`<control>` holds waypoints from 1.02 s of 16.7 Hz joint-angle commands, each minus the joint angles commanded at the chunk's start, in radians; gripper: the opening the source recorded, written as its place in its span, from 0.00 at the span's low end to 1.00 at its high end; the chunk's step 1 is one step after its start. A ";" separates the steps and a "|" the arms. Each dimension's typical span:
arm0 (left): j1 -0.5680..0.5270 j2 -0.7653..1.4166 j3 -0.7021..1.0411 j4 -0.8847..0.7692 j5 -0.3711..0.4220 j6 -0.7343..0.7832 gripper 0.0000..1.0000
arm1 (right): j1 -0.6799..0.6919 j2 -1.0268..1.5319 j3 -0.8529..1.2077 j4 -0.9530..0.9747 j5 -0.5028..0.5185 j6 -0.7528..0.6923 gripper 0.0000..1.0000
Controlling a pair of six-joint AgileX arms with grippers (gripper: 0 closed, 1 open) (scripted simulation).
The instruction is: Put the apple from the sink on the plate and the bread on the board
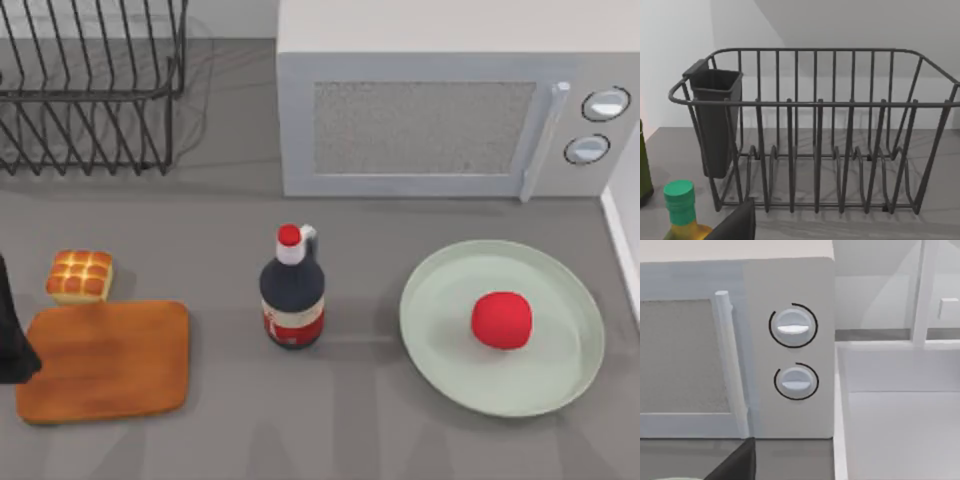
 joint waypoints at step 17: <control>-0.014 0.261 0.188 -0.136 0.001 -0.005 1.00 | -0.041 -0.137 -0.120 0.107 0.000 -0.042 1.00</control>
